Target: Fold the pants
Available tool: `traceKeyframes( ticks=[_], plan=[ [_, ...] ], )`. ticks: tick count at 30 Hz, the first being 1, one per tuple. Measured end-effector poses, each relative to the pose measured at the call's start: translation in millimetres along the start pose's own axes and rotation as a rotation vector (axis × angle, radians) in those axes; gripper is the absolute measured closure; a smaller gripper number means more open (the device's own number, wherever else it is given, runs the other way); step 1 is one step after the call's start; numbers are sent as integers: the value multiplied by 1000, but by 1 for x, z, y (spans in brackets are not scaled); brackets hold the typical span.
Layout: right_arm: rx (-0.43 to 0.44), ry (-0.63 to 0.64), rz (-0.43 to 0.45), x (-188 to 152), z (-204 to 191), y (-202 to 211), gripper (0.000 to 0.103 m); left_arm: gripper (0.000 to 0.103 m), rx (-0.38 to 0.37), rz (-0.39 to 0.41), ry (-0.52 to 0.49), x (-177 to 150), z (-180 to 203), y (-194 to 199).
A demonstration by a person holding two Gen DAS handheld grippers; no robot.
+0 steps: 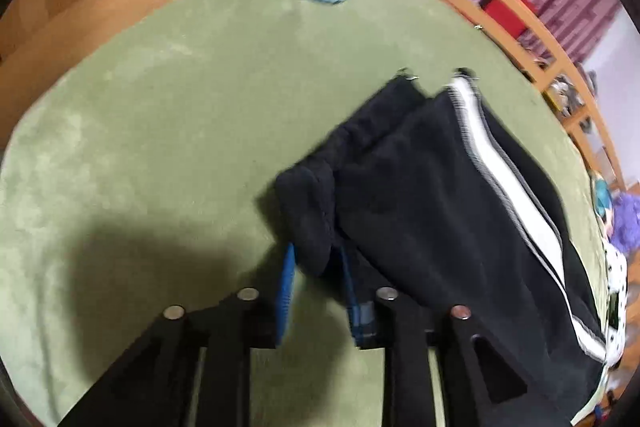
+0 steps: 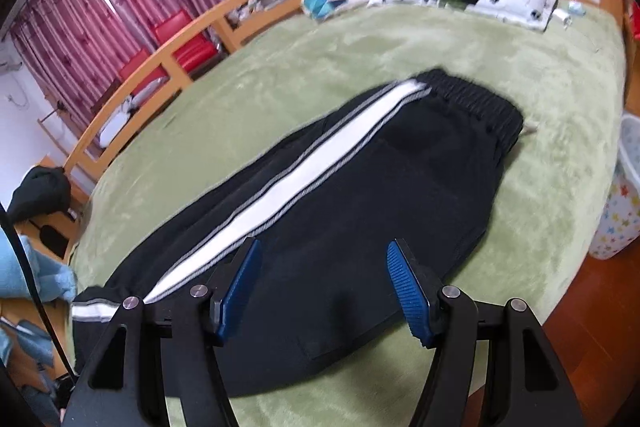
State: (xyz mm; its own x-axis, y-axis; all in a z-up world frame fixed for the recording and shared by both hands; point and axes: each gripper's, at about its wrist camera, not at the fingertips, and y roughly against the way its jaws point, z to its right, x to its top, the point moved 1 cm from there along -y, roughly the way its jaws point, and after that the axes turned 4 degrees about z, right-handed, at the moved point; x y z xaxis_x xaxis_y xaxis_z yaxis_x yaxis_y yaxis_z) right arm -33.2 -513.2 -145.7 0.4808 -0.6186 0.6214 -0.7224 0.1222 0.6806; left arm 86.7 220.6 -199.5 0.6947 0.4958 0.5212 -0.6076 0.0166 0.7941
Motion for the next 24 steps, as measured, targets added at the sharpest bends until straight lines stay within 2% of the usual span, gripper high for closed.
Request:
traceKeyframes(
  ticks=[2, 4, 6, 9, 14, 16, 20, 24],
  plan=[
    [12, 15, -2, -1, -6, -4, 38, 51, -43, 49, -51, -4, 12, 18],
    [32, 41, -3, 0, -18, -11, 38, 41, -80, 117, -114, 0, 31, 33],
    [57, 77, -11, 2, -34, -21, 38, 41, -86, 161, -191, 10, 54, 36],
    [94, 162, -40, 5, -69, -42, 38, 39, -82, 171, -276, 28, 85, 25],
    [133, 373, -113, -6, -142, -87, 38, 39, -35, 194, -333, 63, 116, -11],
    [143, 423, -114, -10, -159, -93, 38, 39, 0, 195, -359, 76, 124, -29],
    [180, 455, -126, -19, -170, -99, 38, 39, 20, 205, -369, 100, 130, -58],
    [177, 419, -140, -18, -159, -104, 38, 39, -47, 78, -372, 106, 136, -95]
  ],
)
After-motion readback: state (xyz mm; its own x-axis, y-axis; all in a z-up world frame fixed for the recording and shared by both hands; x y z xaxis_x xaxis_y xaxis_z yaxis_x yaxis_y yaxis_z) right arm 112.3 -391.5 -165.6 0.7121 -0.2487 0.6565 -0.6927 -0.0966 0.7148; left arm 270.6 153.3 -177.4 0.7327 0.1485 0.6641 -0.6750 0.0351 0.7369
